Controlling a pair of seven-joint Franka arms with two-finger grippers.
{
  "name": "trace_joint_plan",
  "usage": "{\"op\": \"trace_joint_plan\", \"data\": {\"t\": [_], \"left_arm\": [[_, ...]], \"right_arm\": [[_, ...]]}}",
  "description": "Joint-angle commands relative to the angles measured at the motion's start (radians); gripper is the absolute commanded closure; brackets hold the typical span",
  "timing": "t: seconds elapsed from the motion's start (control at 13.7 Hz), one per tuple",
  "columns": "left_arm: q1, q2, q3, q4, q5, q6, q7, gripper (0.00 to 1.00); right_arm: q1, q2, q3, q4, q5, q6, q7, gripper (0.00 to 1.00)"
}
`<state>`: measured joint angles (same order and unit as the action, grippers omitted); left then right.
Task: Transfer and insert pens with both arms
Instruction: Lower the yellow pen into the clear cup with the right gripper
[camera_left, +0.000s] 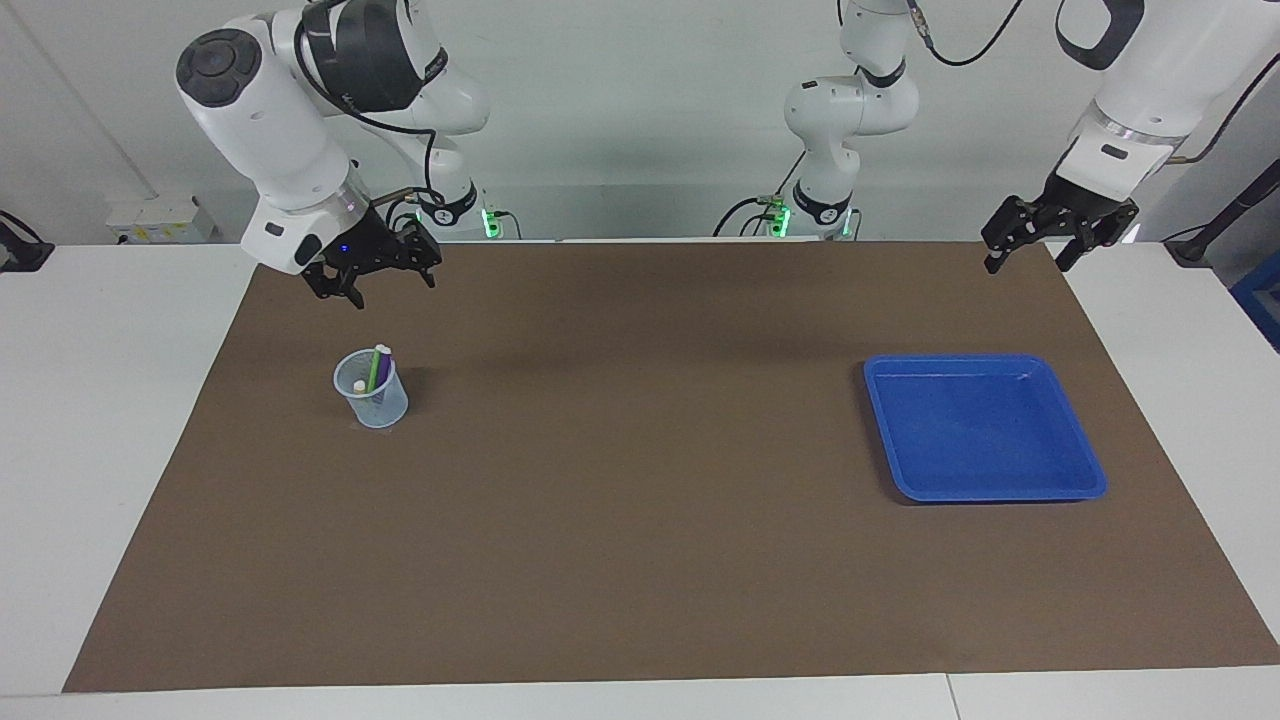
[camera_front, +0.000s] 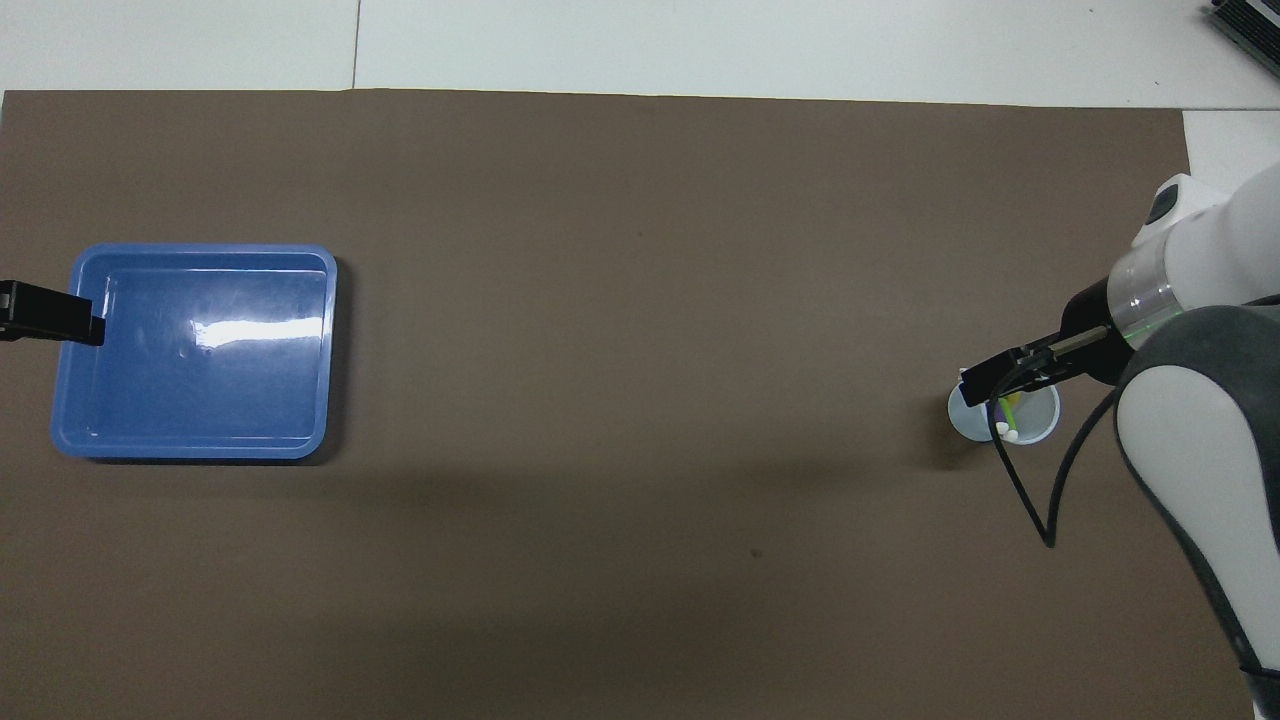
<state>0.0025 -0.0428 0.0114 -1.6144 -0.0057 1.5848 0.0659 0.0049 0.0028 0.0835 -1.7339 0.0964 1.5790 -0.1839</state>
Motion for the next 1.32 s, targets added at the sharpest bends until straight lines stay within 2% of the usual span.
{"op": "trace_joint_plan", "data": {"t": [0.0,0.15,0.51,0.8,0.95,1.24], "left_arm": [[-0.004,-0.006,0.002,-0.012,-0.010,0.004,-0.008,0.00],[-0.006,-0.009,0.007,-0.007,-0.010,-0.005,-0.006,0.00],[-0.004,-0.020,0.002,-0.005,-0.010,-0.012,-0.008,0.00],[-0.007,-0.019,0.004,-0.004,-0.010,-0.012,-0.008,0.00],[-0.007,-0.019,0.004,-0.004,-0.010,-0.011,-0.008,0.00],[-0.007,-0.020,0.002,-0.004,-0.010,-0.005,-0.008,0.00]], "right_arm": [[0.007,-0.058,-0.013,-0.078,-0.010,0.038,0.018,0.00],[0.009,-0.050,-0.017,-0.050,-0.010,0.024,0.018,0.00],[0.001,-0.052,-0.027,-0.055,-0.020,0.023,0.029,0.00],[-0.002,-0.050,-0.050,-0.064,-0.020,0.097,0.029,0.00],[-0.002,-0.050,-0.050,-0.065,-0.020,0.098,0.043,0.00],[-0.005,-0.043,-0.074,0.034,-0.021,-0.026,0.072,0.00]]}}
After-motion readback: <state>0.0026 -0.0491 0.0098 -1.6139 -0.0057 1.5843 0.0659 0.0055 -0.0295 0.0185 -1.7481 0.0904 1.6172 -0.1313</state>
